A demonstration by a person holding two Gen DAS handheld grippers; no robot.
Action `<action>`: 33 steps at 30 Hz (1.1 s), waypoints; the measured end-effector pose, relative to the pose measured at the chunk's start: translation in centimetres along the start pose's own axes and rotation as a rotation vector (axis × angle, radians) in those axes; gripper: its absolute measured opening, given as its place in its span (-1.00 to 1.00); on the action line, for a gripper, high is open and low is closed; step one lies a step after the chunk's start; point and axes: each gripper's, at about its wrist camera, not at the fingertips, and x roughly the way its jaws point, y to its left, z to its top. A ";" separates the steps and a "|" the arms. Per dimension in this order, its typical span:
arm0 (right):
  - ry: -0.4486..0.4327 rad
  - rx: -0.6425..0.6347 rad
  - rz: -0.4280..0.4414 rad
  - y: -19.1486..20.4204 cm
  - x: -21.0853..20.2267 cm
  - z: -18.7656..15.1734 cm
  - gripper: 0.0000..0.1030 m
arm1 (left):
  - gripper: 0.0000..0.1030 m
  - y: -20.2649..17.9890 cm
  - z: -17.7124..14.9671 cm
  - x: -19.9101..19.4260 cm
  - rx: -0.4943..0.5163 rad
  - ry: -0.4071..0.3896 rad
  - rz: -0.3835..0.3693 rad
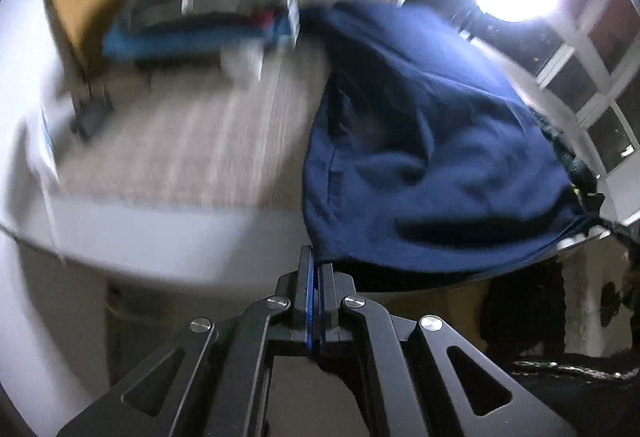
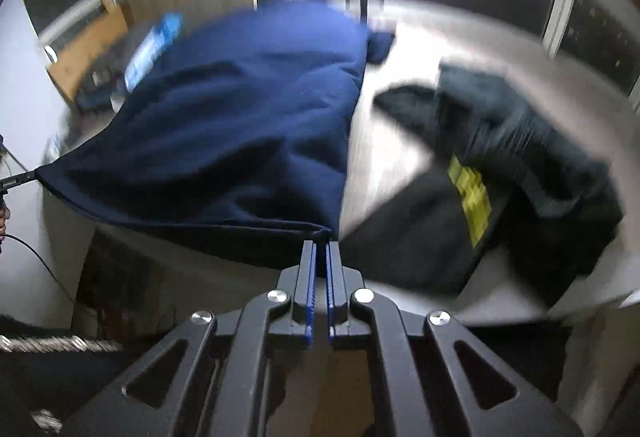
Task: Fold clothes
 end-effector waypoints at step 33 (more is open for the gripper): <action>-0.125 0.081 0.169 0.1 -4.3 8.6 -0.31 | -0.31 -1.5 14.9 -1.7 0.064 -0.070 -0.014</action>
